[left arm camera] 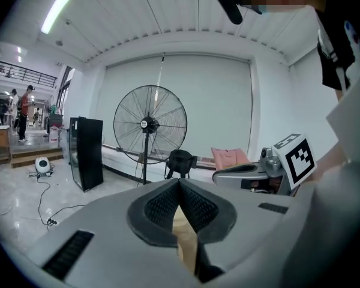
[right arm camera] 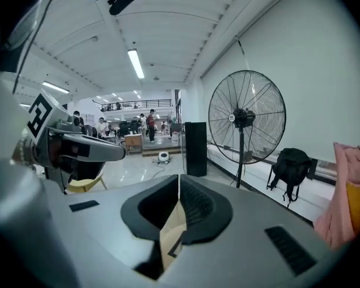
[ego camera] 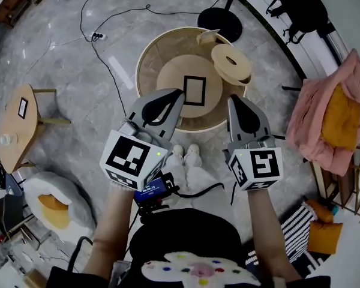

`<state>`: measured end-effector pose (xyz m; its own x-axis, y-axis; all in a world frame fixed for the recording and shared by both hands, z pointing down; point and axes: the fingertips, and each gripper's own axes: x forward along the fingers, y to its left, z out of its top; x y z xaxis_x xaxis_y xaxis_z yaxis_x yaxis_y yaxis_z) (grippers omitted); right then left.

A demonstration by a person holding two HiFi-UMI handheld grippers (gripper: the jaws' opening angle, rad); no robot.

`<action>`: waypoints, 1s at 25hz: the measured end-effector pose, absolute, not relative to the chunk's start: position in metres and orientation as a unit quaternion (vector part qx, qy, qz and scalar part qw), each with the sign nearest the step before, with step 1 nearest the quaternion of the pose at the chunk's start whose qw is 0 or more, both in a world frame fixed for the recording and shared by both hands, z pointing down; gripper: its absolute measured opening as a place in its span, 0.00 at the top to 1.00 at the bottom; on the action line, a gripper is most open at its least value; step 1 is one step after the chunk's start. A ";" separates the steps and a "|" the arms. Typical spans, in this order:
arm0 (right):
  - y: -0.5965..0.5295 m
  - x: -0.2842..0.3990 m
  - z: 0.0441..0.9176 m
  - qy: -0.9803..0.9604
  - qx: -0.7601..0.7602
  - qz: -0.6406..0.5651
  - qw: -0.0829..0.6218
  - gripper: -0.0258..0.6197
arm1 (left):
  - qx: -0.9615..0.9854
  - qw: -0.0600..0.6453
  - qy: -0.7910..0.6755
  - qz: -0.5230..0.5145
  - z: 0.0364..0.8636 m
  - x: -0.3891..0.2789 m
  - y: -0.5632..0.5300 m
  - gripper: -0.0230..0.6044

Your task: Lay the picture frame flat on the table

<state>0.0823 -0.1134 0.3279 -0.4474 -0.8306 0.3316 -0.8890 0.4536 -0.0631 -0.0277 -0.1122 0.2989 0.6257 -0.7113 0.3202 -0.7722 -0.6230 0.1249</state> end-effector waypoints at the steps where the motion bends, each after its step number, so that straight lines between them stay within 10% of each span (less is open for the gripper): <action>1: -0.112 0.081 0.320 -0.846 0.507 0.107 0.124 0.90 | 0.893 0.124 -0.417 0.115 0.292 -0.029 -0.111 0.94; 25: -0.075 0.068 0.250 -0.861 0.496 0.056 0.100 0.90 | 0.897 0.085 -0.424 0.096 0.240 -0.049 -0.077 0.94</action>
<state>0.0676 -0.0755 0.2497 -0.4881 -0.8424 0.2282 -0.8650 0.5018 0.0024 -0.0486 -0.0774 0.2396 0.6221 -0.7437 0.2446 -0.7764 -0.6263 0.0705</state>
